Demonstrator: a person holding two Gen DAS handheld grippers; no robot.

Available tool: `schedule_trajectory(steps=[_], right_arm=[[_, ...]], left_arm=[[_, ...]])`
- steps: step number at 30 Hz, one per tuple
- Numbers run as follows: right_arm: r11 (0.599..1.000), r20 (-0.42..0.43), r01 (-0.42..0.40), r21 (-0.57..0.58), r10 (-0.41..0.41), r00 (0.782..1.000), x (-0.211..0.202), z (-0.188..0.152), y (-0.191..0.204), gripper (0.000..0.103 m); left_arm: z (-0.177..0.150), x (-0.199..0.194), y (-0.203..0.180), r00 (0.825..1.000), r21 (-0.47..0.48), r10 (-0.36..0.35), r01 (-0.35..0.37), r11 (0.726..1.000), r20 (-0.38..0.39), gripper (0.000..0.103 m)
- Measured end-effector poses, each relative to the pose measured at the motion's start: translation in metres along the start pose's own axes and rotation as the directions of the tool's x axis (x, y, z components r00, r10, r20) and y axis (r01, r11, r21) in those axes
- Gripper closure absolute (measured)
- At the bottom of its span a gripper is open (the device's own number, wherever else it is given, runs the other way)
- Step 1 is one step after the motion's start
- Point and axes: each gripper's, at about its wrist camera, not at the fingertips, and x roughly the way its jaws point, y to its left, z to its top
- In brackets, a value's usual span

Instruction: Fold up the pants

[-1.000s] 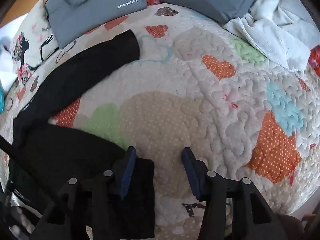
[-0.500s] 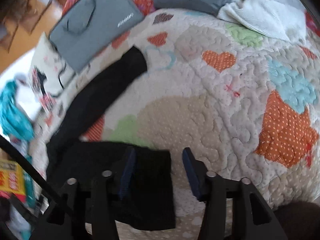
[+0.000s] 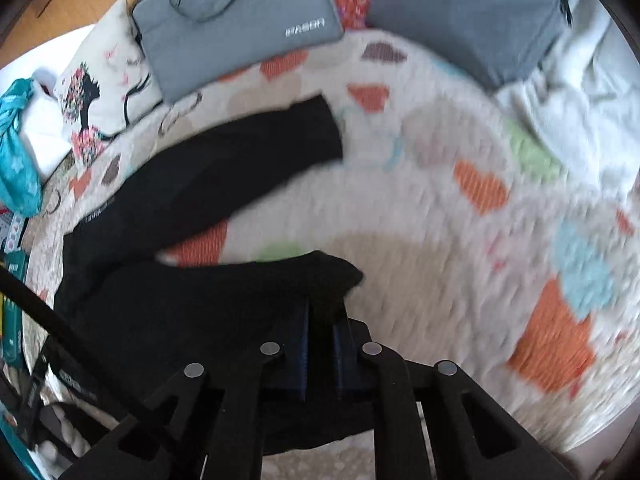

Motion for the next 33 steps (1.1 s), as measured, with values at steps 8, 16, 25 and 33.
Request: schedule_trajectory(steps=[8,16,25,33], right_arm=[[0.974,-0.059,0.210,0.085,-0.205,0.977,0.023,-0.003,-0.030,0.080],[0.997,0.068,0.057,0.055,-0.061,0.996,0.015,0.070,0.008,0.067],[0.967,-0.149,-0.161,0.196,0.191,0.970,0.139,0.134,0.024,0.073],[0.988,-0.038,0.116,0.106,-0.113,0.993,0.097,0.136,0.028,0.064]], left_arm=[[0.003,0.001,0.014,1.000,-0.058,0.012,-0.012,0.998,-0.004,0.007],[0.002,0.006,0.000,1.000,-0.011,0.019,-0.019,1.000,0.003,0.007],[0.049,-0.006,0.032,0.996,-0.014,0.076,-0.076,0.997,0.044,0.007],[0.125,0.062,0.076,0.988,-0.068,0.149,-0.152,0.986,-0.052,0.007]])
